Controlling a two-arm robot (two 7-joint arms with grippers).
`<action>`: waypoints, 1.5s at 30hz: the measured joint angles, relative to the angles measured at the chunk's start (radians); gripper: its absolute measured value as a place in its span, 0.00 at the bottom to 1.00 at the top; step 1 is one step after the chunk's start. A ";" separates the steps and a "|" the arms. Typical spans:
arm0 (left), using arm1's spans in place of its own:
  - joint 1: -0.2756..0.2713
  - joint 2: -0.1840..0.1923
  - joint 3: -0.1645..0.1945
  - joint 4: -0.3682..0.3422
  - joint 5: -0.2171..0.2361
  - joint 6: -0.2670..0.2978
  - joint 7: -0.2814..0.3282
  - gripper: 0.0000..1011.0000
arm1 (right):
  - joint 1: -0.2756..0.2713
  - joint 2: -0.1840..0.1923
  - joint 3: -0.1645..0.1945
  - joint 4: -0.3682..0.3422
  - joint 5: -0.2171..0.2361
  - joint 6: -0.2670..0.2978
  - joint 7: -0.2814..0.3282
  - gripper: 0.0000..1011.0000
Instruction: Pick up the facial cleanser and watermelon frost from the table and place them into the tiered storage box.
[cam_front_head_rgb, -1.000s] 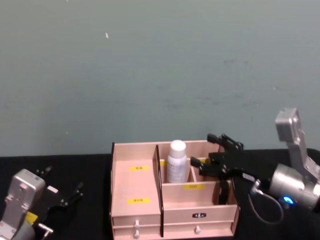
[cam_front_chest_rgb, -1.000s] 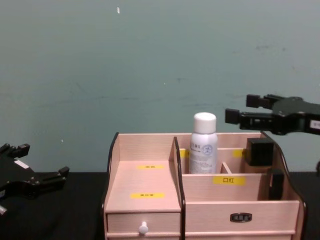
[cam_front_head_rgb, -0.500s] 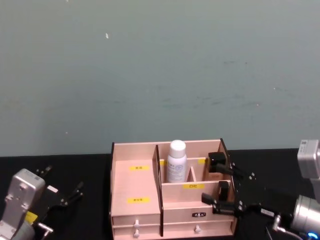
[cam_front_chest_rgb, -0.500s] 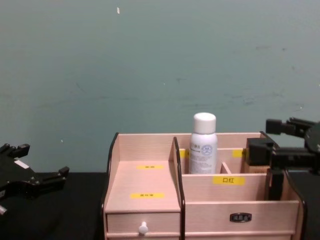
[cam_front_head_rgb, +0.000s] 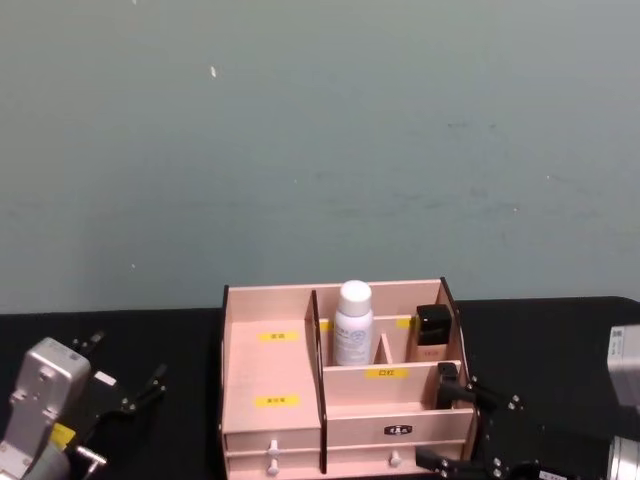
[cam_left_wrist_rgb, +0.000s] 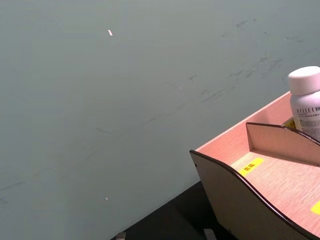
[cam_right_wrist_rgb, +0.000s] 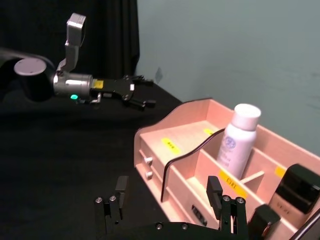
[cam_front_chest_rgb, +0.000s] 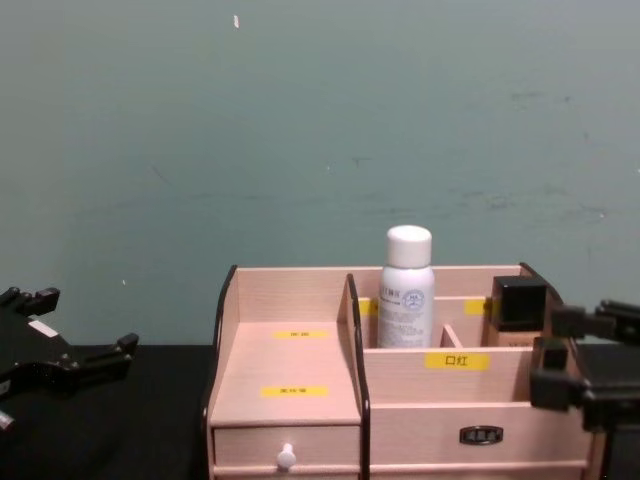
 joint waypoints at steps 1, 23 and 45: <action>0.000 0.000 0.000 0.000 0.000 0.000 0.000 0.99 | 0.000 0.002 -0.002 0.001 0.000 0.000 0.003 0.99; 0.000 0.000 0.000 0.000 0.000 0.000 0.000 0.99 | 0.032 0.003 -0.063 0.053 -0.036 0.002 0.047 0.99; 0.000 0.000 0.000 0.000 0.000 0.000 0.000 0.99 | 0.023 -0.021 -0.104 0.059 -0.042 0.050 0.019 0.99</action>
